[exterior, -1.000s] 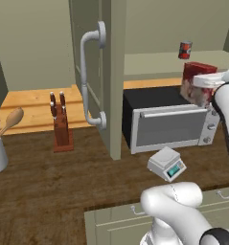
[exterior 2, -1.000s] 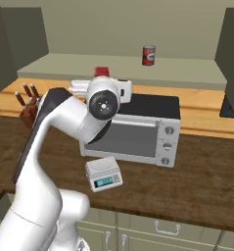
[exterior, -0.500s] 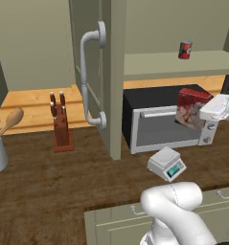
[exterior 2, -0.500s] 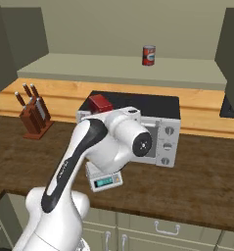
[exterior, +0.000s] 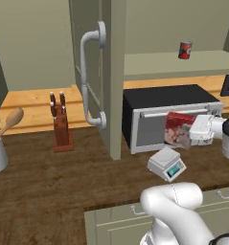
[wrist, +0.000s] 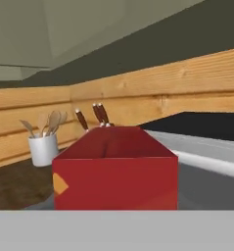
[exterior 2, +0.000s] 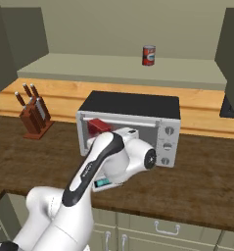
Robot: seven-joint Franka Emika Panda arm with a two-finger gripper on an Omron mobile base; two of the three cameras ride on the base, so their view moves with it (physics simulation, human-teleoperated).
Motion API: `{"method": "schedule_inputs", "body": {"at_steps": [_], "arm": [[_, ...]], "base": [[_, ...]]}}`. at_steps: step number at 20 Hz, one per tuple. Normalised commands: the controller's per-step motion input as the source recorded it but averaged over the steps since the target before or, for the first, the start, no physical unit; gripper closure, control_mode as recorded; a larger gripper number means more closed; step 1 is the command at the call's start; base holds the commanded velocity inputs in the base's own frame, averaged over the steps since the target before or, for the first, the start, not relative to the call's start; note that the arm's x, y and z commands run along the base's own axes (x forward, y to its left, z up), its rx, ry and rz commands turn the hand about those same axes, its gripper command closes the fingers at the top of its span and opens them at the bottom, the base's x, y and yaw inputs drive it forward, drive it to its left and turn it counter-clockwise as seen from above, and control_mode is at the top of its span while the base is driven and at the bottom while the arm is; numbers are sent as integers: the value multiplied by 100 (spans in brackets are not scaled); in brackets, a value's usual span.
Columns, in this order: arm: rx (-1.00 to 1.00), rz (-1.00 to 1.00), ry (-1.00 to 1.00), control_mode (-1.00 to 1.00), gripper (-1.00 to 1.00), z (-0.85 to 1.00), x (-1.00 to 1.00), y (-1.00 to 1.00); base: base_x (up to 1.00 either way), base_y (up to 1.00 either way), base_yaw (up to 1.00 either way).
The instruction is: Pick the cereal and place it on the digital scale for weighing, and close the cabinet.
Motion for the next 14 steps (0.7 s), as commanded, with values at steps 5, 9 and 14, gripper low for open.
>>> {"method": "schedule_inputs", "body": {"at_steps": [5,9,14], "arm": [[1,4,1,-100,100,-71,34,0],[0,0,0,-100,100,-67,47,0],[0,0,0,-100,100,-35,28,0]], "base": [[0,0,0],[0,0,0],[0,0,0]]}}
